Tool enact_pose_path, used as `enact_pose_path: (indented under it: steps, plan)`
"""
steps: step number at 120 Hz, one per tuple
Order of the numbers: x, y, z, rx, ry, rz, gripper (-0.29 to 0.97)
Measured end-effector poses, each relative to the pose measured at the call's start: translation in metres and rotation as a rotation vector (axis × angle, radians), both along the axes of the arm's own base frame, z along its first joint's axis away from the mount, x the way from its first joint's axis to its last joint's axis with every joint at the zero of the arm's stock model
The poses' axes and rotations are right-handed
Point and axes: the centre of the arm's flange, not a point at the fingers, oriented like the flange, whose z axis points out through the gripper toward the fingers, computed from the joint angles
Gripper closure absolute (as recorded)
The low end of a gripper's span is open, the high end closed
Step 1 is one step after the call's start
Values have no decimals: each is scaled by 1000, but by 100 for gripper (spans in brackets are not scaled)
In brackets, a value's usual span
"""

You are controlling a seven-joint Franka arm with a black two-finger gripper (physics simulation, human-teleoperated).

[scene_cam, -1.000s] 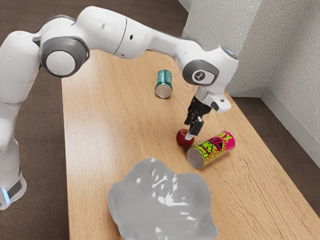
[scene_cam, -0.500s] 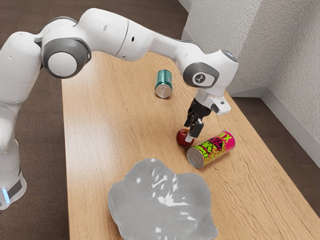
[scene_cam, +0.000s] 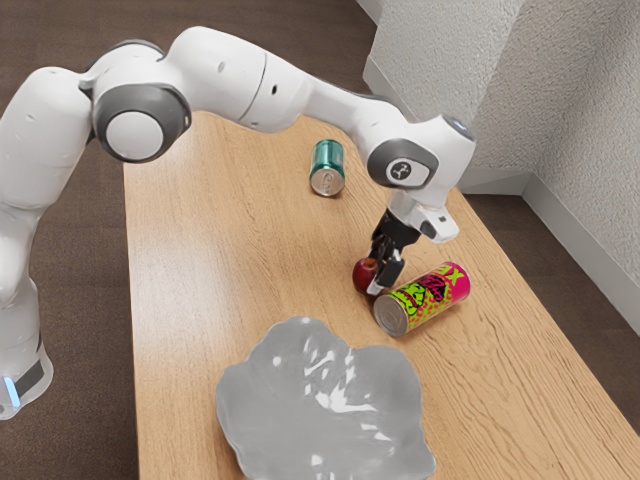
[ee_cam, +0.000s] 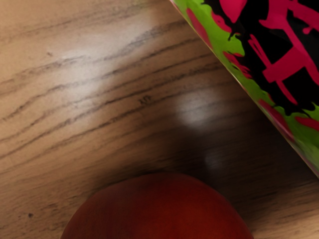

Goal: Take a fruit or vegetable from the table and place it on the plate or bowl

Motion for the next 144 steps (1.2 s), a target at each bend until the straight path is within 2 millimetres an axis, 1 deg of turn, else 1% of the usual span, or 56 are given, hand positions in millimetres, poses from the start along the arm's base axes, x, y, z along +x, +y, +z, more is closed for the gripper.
enact_pose_path:
  steps: [14,22,26,30,34,45,53,58,64,73,76,81,85,92,98,103,111,117,125,140,142,144]
  plan:
    - [0,1,0,-5,-2,5,33]
    - [1,3,1,-5,-8,9,41]
    - [1,4,2,-4,-12,11,40]
    - [0,6,9,-3,-23,13,40]
    - [-1,10,23,-1,-45,20,41]
    - [-13,14,73,-2,-115,25,40]
    - [-24,13,100,-2,-141,22,40]
    - [-38,11,118,-3,-153,17,40]
    - [-70,2,136,-6,-156,-2,40]
    - [-128,-21,165,-1,-179,-47,41]
    - [-150,-35,180,6,-201,-72,42]
    - [-184,-74,200,17,-232,-146,40]
    - [-207,-112,208,23,-245,-216,40]
    - [-241,-176,208,26,-246,-335,40]
    - [-262,-216,203,15,-242,-407,40]
    - [-269,-243,194,-2,-228,-456,40]
    - [-271,-280,177,-33,-205,-520,40]
    - [-272,-297,170,-53,-200,-549,41]
    - [-268,-307,162,-74,-200,-558,41]
    - [-258,-311,157,-100,-222,-550,40]
    - [-257,-311,157,-101,-226,-548,38]
    - [-257,-311,157,-105,-229,-547,32]
